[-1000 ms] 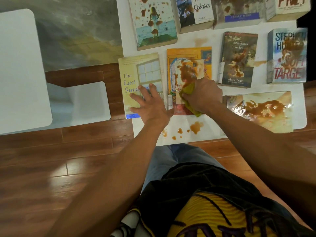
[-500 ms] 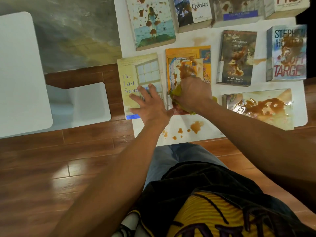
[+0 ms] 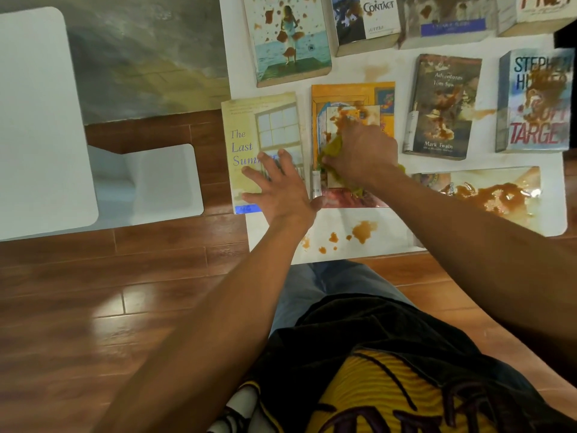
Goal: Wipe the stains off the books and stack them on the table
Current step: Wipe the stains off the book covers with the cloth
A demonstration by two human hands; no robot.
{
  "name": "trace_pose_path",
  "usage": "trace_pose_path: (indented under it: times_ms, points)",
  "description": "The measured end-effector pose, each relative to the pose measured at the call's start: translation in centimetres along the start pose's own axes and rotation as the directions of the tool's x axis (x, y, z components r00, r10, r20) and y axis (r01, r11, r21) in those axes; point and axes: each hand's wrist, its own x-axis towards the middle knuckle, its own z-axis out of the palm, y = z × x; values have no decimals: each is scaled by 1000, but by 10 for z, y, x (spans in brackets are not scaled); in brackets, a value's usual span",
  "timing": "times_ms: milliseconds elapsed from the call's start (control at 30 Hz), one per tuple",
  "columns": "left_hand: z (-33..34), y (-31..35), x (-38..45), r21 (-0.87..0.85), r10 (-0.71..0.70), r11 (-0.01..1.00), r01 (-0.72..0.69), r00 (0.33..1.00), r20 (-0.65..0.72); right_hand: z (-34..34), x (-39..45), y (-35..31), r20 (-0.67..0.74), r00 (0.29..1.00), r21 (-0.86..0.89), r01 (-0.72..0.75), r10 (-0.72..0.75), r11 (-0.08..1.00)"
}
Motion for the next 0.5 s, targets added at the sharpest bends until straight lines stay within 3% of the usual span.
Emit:
trace_pose_path:
  times_ms: [100, 267, 500]
  points:
    - [2, 0, 0, -3, 0, 1000, 0, 1000, -2, -1, 1, -3, -20, 999, 23, -26, 26, 999]
    - [4, 0, -3, -7, 5, 1000, -5, 1000, -2, 10, -25, 3, 65, 997, -9, -50, 50, 999]
    - [0, -1, 0, -3, 7, 1000, -7, 1000, -16, -6, 12, -10, -11, 997, 20, -82, 82, 996]
